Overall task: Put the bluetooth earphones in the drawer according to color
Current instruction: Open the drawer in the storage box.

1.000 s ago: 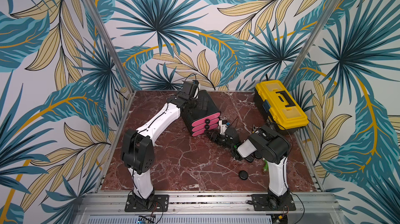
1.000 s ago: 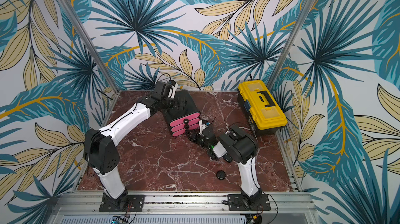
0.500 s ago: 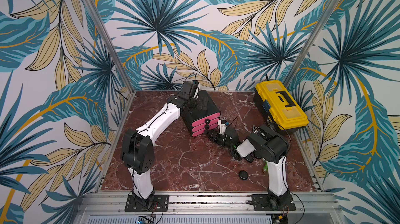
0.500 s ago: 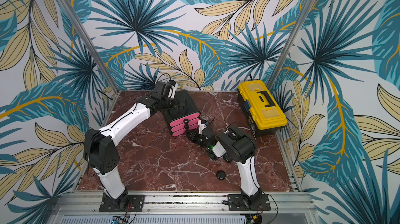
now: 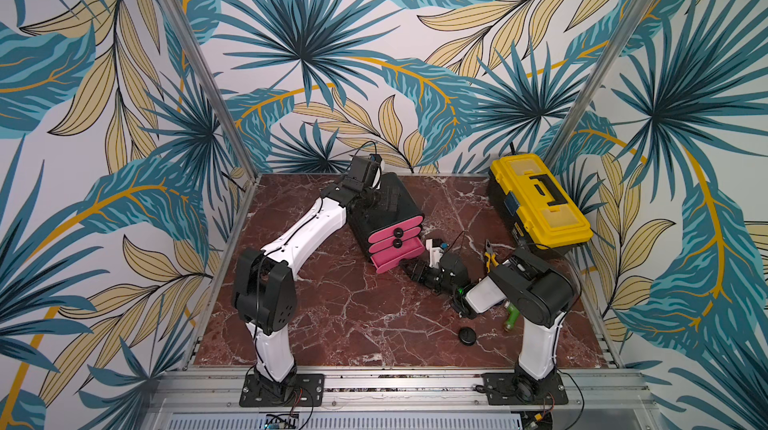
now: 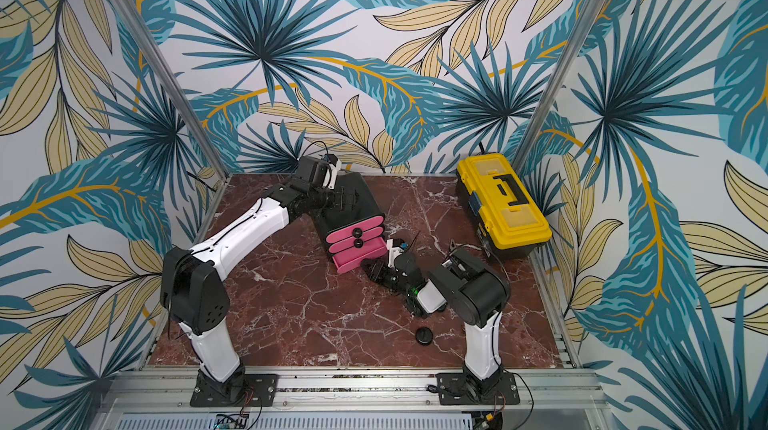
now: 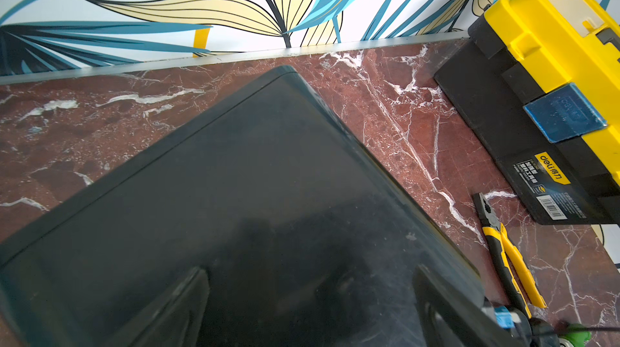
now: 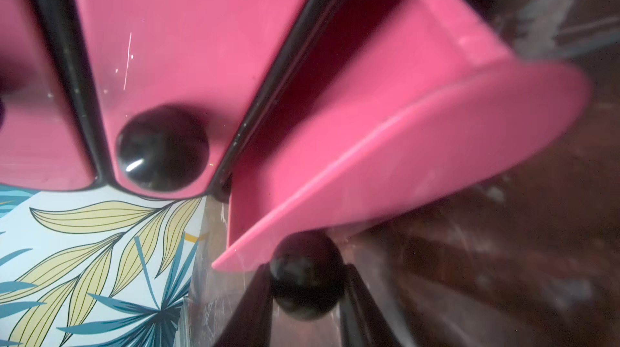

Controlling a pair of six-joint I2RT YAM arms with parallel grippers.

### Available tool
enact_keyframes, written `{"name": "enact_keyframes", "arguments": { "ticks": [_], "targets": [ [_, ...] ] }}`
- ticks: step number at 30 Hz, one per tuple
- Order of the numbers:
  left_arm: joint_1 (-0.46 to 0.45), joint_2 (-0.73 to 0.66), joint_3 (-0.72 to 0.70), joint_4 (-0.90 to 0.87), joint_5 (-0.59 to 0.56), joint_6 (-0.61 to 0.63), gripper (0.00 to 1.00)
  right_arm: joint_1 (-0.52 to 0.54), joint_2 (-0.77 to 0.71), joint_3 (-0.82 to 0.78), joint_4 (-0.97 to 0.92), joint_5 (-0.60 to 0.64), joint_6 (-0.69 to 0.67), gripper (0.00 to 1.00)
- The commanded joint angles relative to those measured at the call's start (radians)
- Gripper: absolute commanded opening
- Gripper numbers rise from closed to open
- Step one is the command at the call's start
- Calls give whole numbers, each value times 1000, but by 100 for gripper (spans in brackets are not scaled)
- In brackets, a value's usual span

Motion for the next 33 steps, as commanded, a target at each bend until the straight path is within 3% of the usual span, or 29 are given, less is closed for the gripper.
{"name": "enact_keyframes", "arguments": {
  "ticks": [1,9,19,24,28,33],
  "targets": [
    [16,60,-67,-191,16,-29,100,15,-56,-62,-32,59,-26,18],
    [20,61,-70,-193,6,-31,100,66,-204,-216,-109,129,-16,17],
    [20,45,-76,-196,6,-45,100,95,-495,-257,-444,215,-63,19],
    [19,3,-89,-191,22,-62,100,94,-553,-209,-555,190,-95,44],
    [18,-52,-114,-192,31,-73,100,96,-643,-179,-672,180,-106,55],
    [7,-170,-205,-168,34,-95,100,96,-809,-123,-967,223,-148,68]
  ]
}}
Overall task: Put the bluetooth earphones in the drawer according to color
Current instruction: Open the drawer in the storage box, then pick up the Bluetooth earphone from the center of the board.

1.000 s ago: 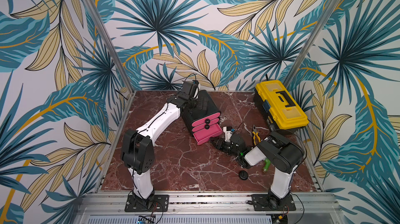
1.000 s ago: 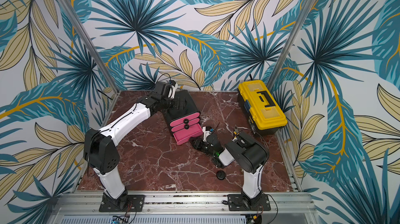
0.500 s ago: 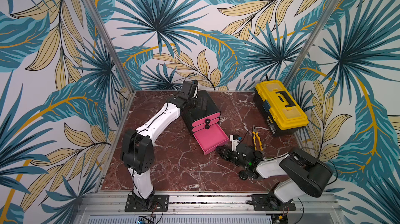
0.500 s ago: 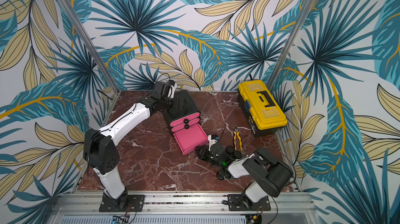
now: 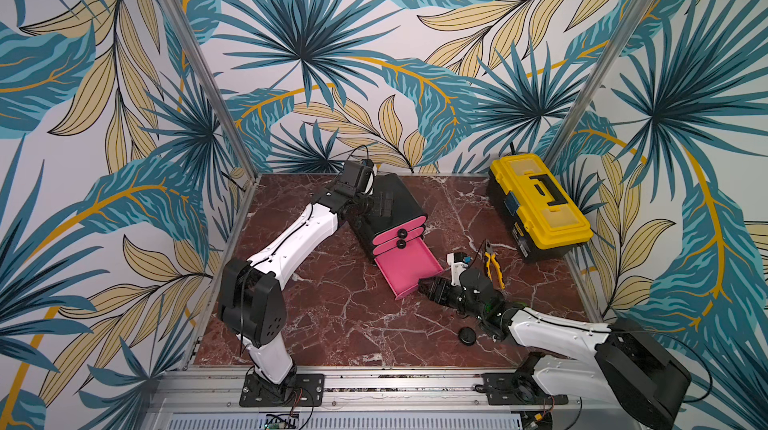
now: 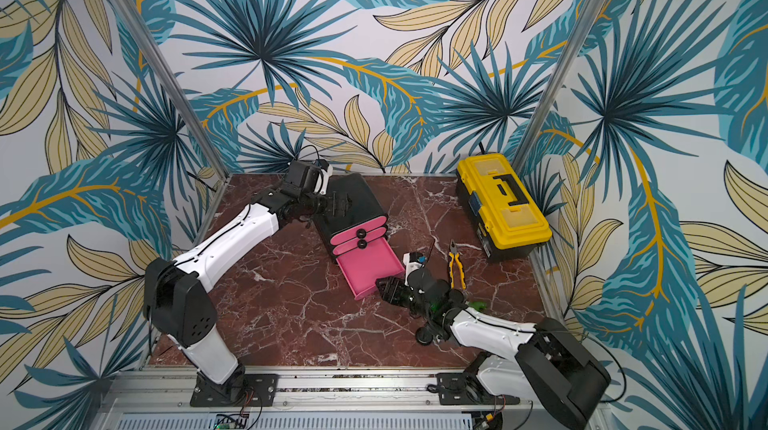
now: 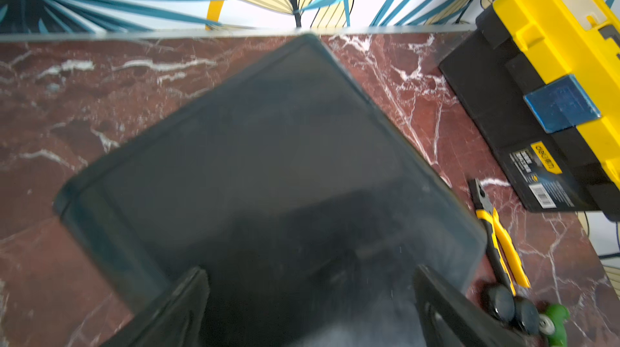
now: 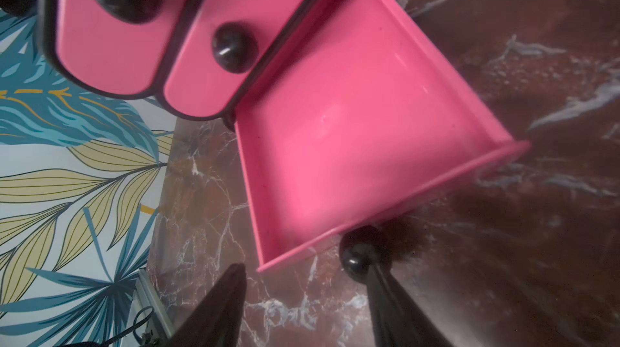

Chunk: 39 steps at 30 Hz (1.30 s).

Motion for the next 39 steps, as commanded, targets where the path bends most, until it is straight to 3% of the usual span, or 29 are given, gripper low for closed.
{"name": "enact_keyframes", "arguments": {
  "ticks": [1,9,16,21,31,39],
  "targets": [
    [-8,-61,-103,-122,28,-48,100,4,-107,41,-290,52,-56,71],
    [-82,-284,-295,-102,-7,-84,100,3,-385,155,-822,228,-126,99],
    [-163,-483,-533,-28,-23,-160,100,2,-440,204,-1078,329,-54,99],
    [-168,-565,-646,-5,-50,-192,100,-57,-340,192,-1081,322,-52,99],
    [-167,-565,-697,19,-61,-193,100,-236,-101,249,-1017,215,-164,96],
    [-168,-572,-708,25,-63,-193,100,-268,123,325,-976,181,-198,90]
  ]
}}
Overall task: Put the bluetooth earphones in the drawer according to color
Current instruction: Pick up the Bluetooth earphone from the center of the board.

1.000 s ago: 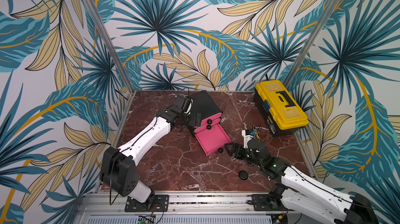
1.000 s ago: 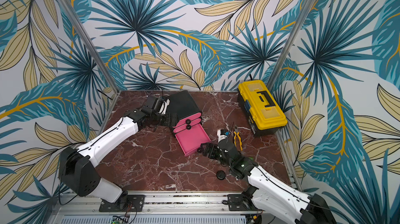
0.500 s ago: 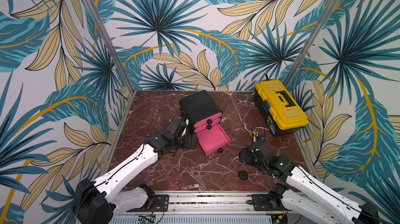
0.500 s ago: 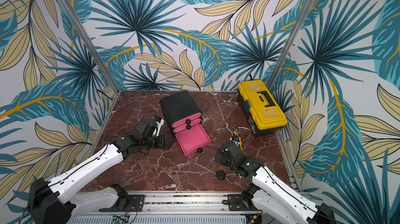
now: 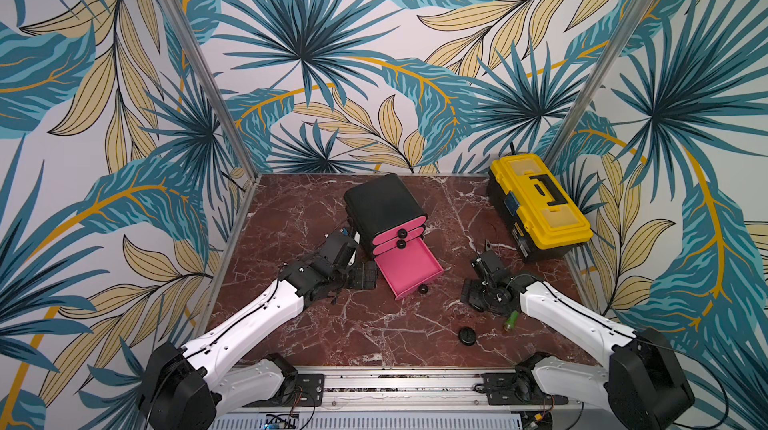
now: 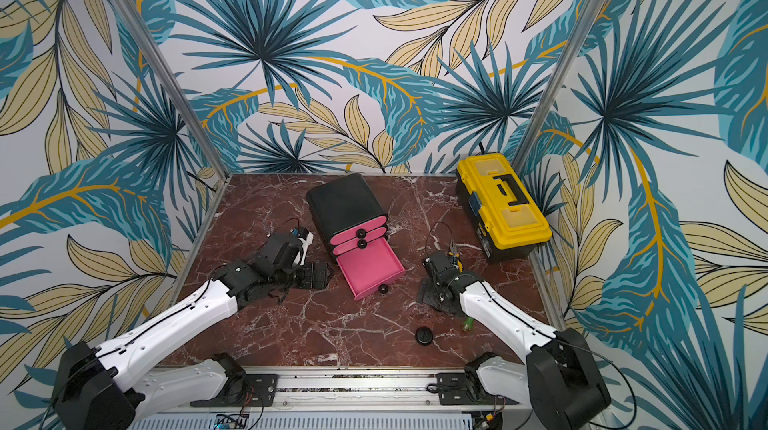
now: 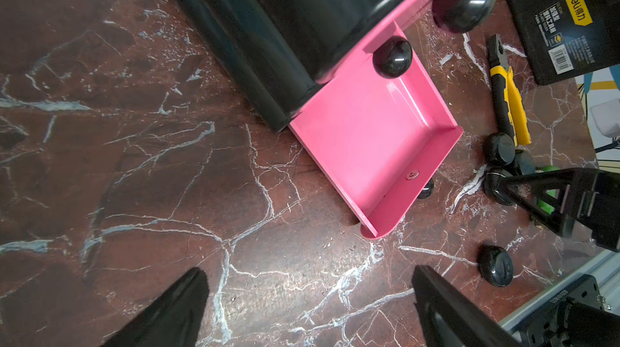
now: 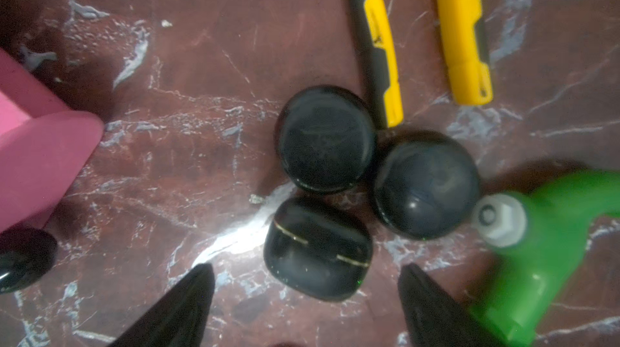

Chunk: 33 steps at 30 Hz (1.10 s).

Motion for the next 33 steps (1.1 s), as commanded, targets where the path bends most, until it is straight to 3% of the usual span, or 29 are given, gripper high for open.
{"name": "enact_keyframes", "arguments": {
  "ticks": [1,10,18,28,33],
  "targets": [
    [0,-20,-30,23,-16,-2,100,-7,68,32,19,-14,-31,89],
    [-1,-23,-32,18,-28,8,100,-12,245,95,33,-39,-48,82],
    [-1,-18,-31,24,-28,9,100,-12,239,92,35,-103,-93,64],
    [0,-15,-38,35,-23,8,100,10,187,86,-25,-119,-129,69],
    [0,-12,-40,39,-20,7,100,16,202,100,-31,-110,-142,58]
  ]
}}
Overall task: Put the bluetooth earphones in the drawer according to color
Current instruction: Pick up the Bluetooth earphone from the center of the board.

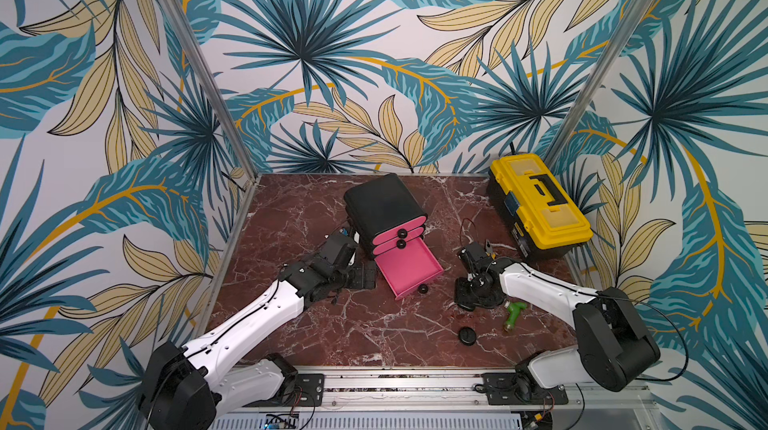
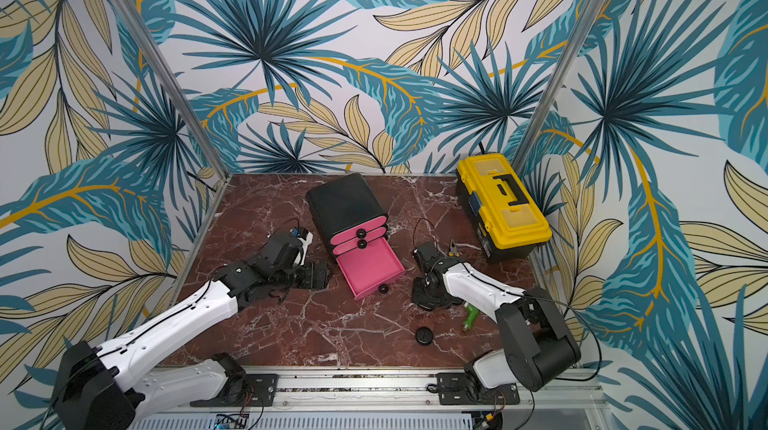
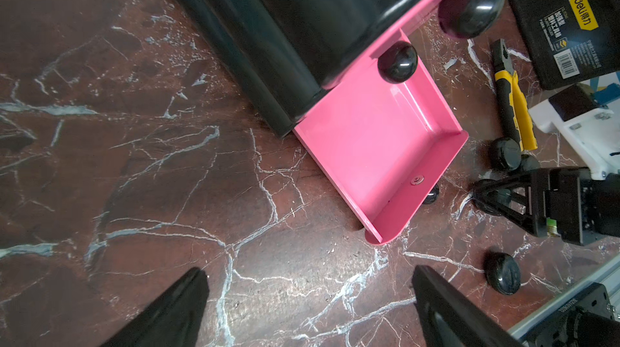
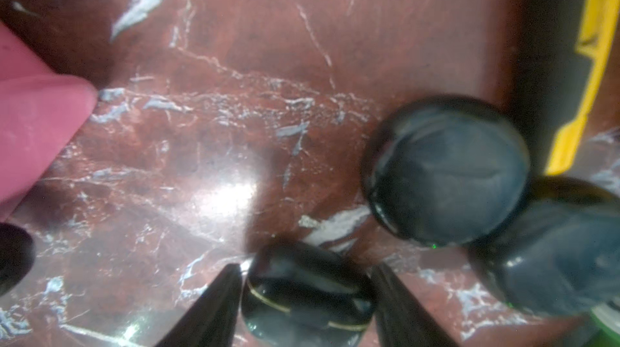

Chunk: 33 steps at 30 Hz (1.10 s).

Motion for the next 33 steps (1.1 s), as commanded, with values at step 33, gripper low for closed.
{"name": "enact_keyframes", "arguments": {
  "ticks": [33],
  "targets": [
    [-1,-52,-32,6,-19,3,100,76,-80,198,-66,-101,-45,53]
  ]
}}
